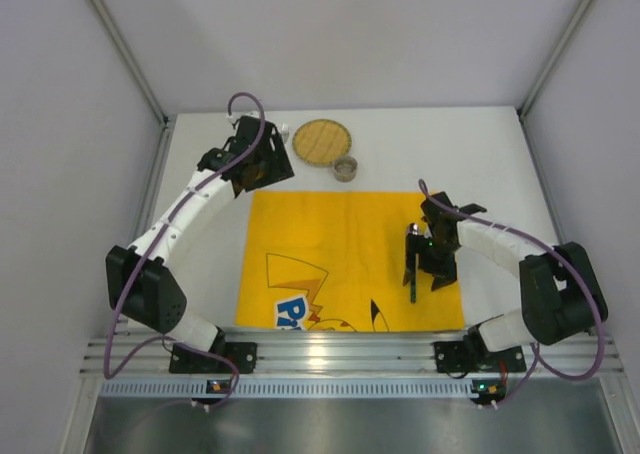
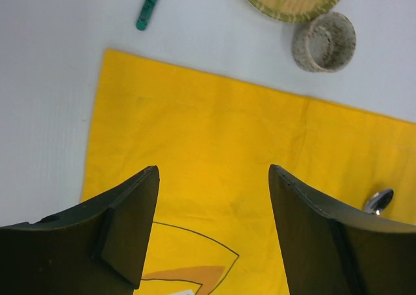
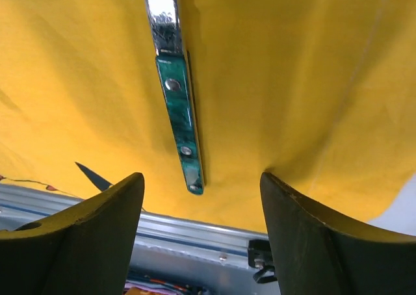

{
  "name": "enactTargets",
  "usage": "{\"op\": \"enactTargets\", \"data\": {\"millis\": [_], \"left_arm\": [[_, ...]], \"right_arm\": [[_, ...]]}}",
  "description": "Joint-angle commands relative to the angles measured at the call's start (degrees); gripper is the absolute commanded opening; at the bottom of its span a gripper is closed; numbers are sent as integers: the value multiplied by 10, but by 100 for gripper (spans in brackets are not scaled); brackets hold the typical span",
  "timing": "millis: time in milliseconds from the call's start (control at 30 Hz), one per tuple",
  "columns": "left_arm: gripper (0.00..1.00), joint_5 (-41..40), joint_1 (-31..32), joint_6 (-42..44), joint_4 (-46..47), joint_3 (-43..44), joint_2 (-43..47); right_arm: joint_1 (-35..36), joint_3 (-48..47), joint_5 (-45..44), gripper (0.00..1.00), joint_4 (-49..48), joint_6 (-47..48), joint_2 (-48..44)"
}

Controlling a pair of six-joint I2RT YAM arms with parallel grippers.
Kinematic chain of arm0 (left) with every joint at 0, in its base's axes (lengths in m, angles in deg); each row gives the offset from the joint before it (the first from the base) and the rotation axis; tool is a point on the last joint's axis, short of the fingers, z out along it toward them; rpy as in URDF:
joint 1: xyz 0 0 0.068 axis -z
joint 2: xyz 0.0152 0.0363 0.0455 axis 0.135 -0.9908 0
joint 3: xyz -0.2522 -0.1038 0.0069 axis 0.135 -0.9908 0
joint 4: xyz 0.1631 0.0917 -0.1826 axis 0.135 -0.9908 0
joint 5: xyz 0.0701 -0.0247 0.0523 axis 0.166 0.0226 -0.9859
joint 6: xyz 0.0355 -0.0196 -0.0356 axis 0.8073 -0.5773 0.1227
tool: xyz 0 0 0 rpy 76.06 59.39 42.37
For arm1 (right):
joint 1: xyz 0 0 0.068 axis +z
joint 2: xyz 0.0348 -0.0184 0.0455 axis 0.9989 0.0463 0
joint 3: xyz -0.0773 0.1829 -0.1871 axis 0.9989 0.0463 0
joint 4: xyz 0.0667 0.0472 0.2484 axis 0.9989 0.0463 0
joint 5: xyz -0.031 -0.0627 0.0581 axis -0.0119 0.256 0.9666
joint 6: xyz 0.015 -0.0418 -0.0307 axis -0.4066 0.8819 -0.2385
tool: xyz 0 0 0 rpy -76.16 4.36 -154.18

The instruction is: Set the dinner table for one person

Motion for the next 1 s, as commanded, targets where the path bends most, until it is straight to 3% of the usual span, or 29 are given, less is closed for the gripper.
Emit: {"op": "enactTargets", "data": {"millis": [0,367,633,967], "left_arm": [[73,-4,-38,52,27,33,-22],[78,-21,-88,230,101,217,-249],[77,31,-149,227,64,399,-442],[68,154,-165,204,95,407,-504]], "right_arm": [[-4,-53,-37,73,62,-6,-42],[-4,-201,-47,78,177,5,-107],[-3,-172,-60,78,195,-9,-155],[-5,-239,-77,78,184,-21,-64]]}}
